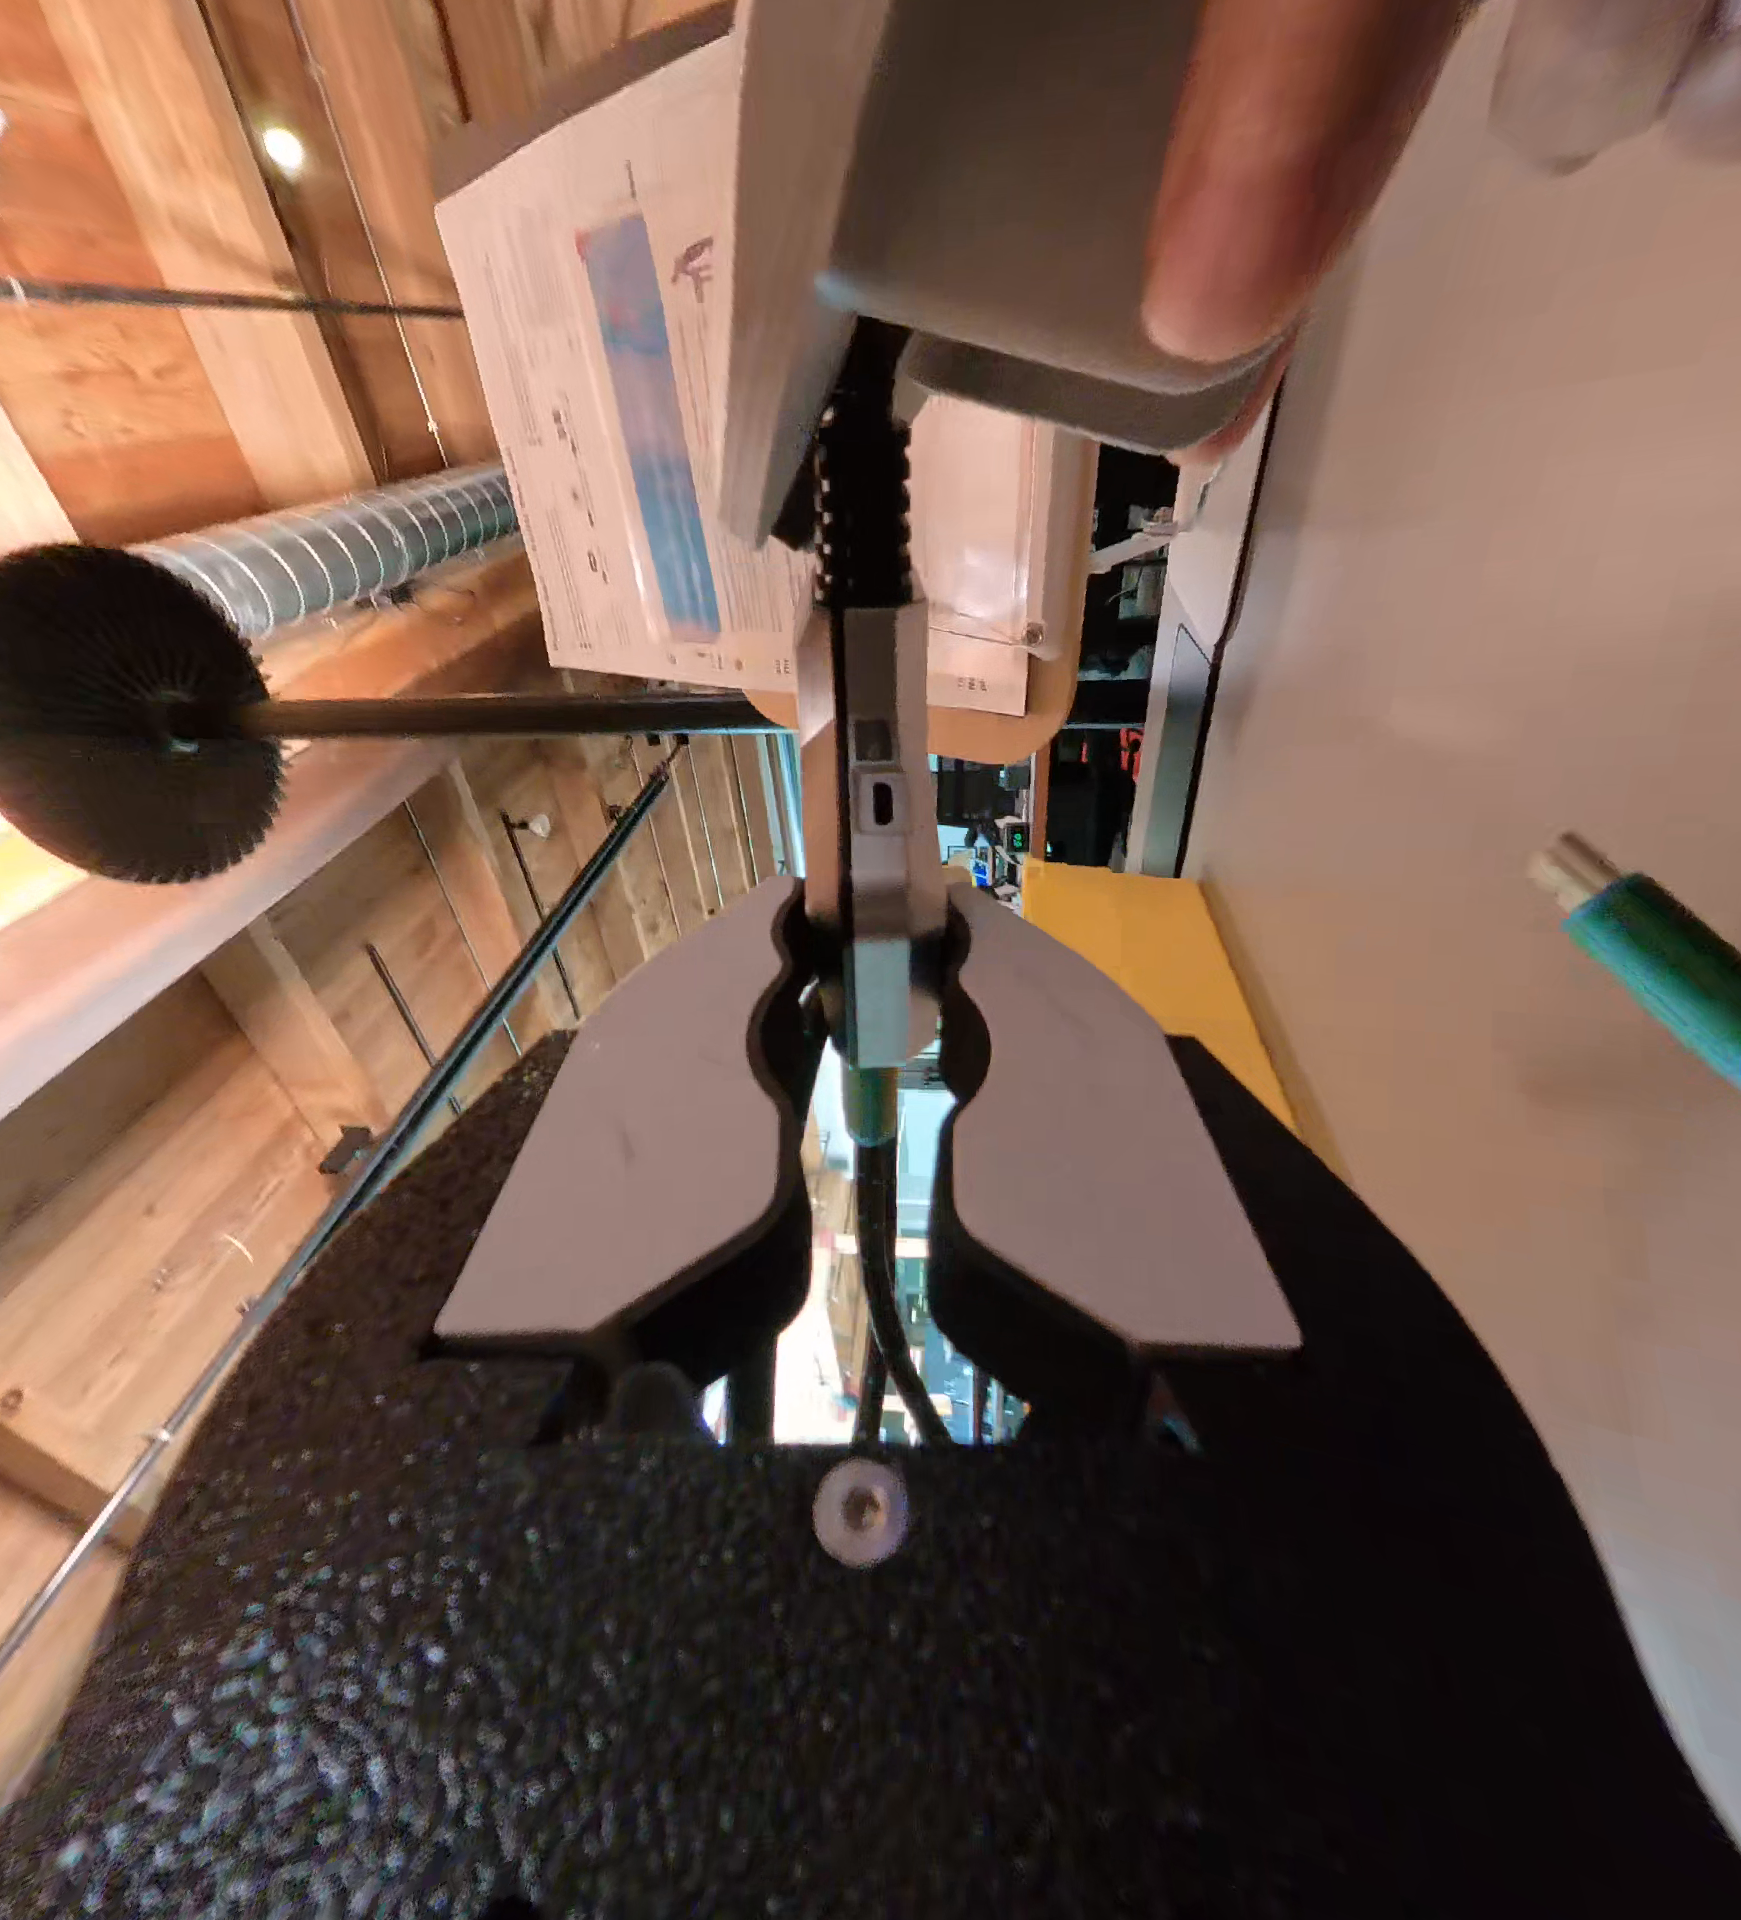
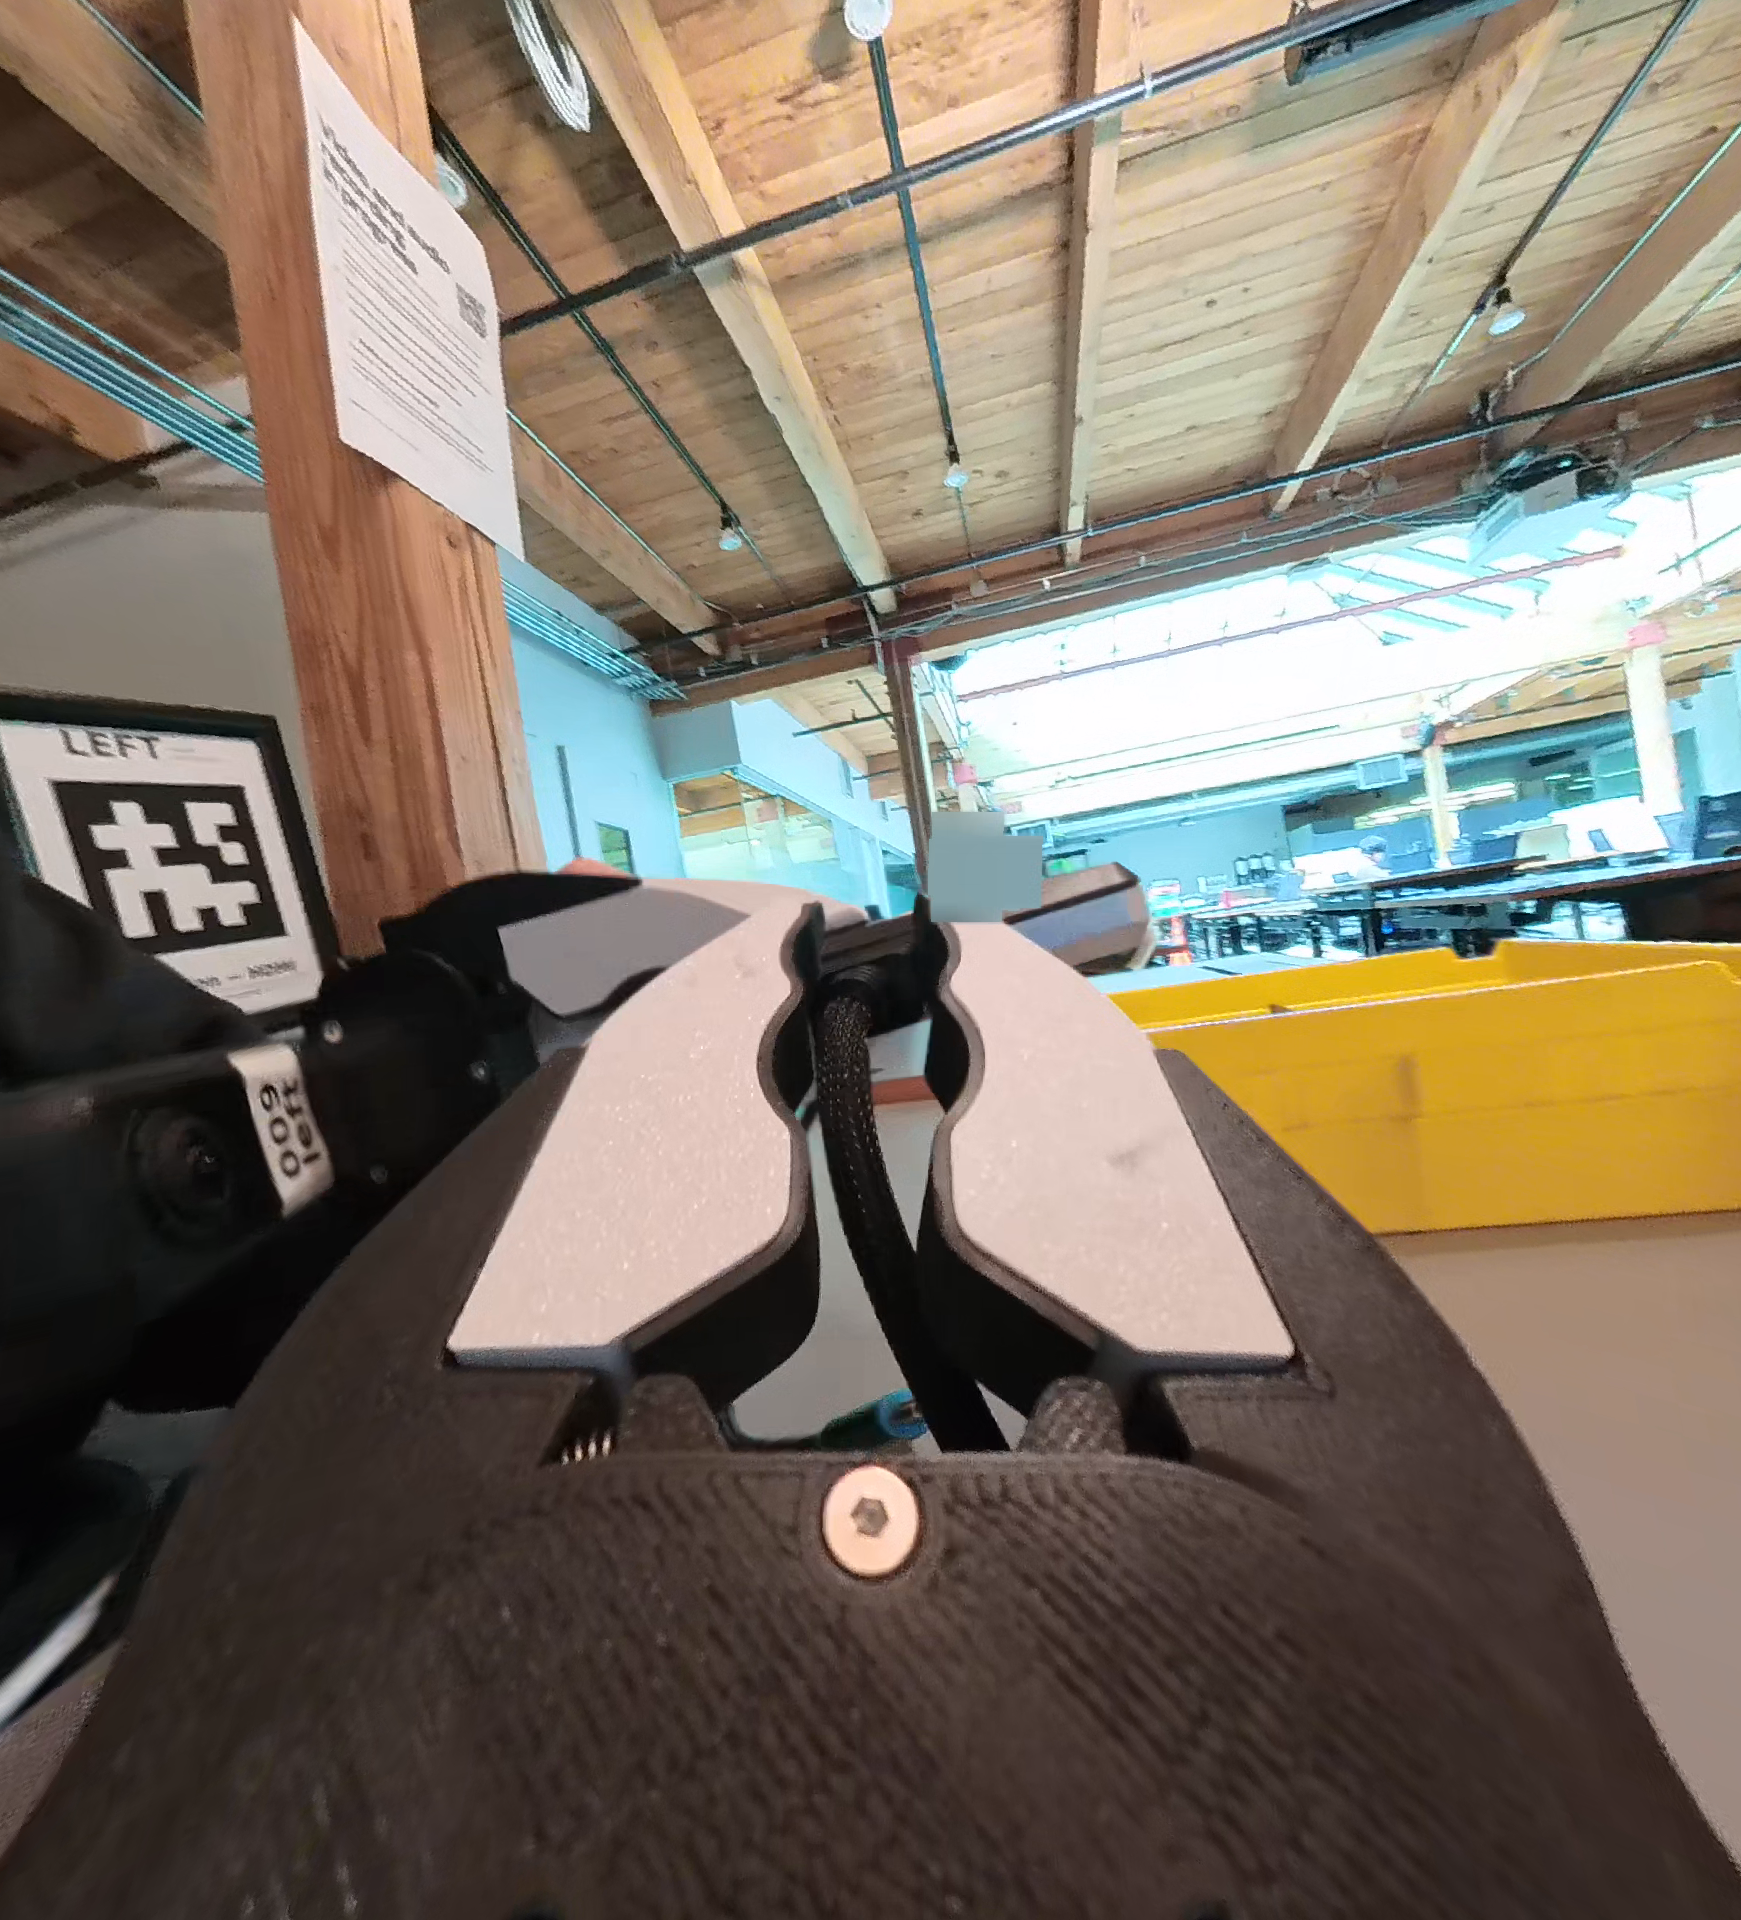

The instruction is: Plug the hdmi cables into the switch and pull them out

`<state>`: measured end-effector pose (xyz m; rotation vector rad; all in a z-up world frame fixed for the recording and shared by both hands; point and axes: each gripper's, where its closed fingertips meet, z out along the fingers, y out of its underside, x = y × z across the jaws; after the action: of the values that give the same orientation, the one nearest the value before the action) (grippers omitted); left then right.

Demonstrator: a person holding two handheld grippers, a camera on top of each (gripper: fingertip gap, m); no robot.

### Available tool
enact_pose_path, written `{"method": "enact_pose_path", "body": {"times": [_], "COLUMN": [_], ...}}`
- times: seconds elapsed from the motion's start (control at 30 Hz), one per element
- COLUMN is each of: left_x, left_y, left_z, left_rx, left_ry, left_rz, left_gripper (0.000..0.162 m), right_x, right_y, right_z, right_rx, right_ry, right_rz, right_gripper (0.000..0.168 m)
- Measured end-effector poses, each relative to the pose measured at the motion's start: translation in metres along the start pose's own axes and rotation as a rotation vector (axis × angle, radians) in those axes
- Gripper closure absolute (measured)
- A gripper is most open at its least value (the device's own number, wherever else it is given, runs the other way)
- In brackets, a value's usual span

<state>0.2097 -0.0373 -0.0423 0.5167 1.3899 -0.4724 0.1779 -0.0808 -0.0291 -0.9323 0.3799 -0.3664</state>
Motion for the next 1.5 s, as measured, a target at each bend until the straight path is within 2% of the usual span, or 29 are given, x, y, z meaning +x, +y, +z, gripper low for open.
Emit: {"method": "enact_pose_path", "body": {"times": [0.1, 0.17, 0.23, 0.37, 0.5, 0.73, 0.8, 0.83, 0.87, 0.97, 1.03, 1.1, 1.2, 1.3, 1.5], "left_x": [0.0, -0.005, -0.011, -0.007, -0.002, -0.003, -0.004, -0.008, -0.016, -0.069, -0.096, -0.1, -0.075, -0.043, -0.015], "left_y": [0.005, 0.007, 0.007, 0.007, 0.014, 0.011, 0.007, 0.002, -0.004, -0.022, -0.009, 0.015, 0.037, 0.041, 0.044], "left_z": [0.003, 0.004, 0.004, 0.005, 0.005, 0.003, -0.004, -0.011, -0.021, -0.054, -0.062, -0.054, -0.039, -0.031, -0.02], "left_rx": [-0.009, -0.026, -0.024, -0.037, -0.067, -0.053, -0.032, -0.005, 0.047, 0.312, 0.375, 0.379, 0.418, 0.422, 0.378], "left_ry": [0.083, 0.093, 0.077, 0.092, 0.116, 0.166, 0.252, 0.321, 0.4, 0.615, 0.751, 0.827, 0.923, 1.008, 1.122], "left_rz": [0.002, 0.003, 0.008, 0.027, 0.014, -0.047, -0.143, -0.24, -0.369, -0.782, -0.943, -0.951, -0.834, -0.789, -0.871], "left_gripper": [0.142, 0.142, 0.142, 0.142, 0.142, 0.142, 0.137, 0.129, 0.128, 0.127, 0.128, 0.128, 0.132, 0.136, 0.131], "right_x": [0.004, 0.008, 0.01, 0.009, 0.013, 0.01, 0.008, 0.007, 0.007, 0.007, 0.003, -0.003, -0.012, -0.017, -0.026], "right_y": [0.003, 0.005, 0.013, 0.009, 0.019, 0.016, 0.013, 0.01, 0.007, -0.002, -0.006, -0.008, -0.009, -0.006, 0.002], "right_z": [0.001, 0.001, 0.003, 0.007, 0.008, 0.007, 0.004, 0.002, 0.0, -0.007, -0.01, -0.01, -0.006, -0.003, 0.003], "right_rx": [-0.03, -0.042, -0.104, -0.069, -0.123, -0.182, -0.171, -0.154, -0.132, -0.074, -0.042, -0.023, -0.008, -0.012, -0.05], "right_ry": [0.045, 0.079, 0.096, 0.115, 0.142, 0.139, 0.114, 0.101, 0.091, 0.066, 0.017, -0.031, -0.08, -0.112, -0.165], "right_rz": [-0.07, -0.098, -0.122, -0.118, -0.145, -0.146, -0.129, -0.119, -0.113, -0.085, -0.054, -0.036, -0.022, -0.012, -0.006], "right_gripper": [0.15, 0.136, 0.133, 0.139, 0.146, 0.145, 0.145, 0.145, 0.145, 0.145, 0.145, 0.145, 0.145, 0.145, 0.145]}}
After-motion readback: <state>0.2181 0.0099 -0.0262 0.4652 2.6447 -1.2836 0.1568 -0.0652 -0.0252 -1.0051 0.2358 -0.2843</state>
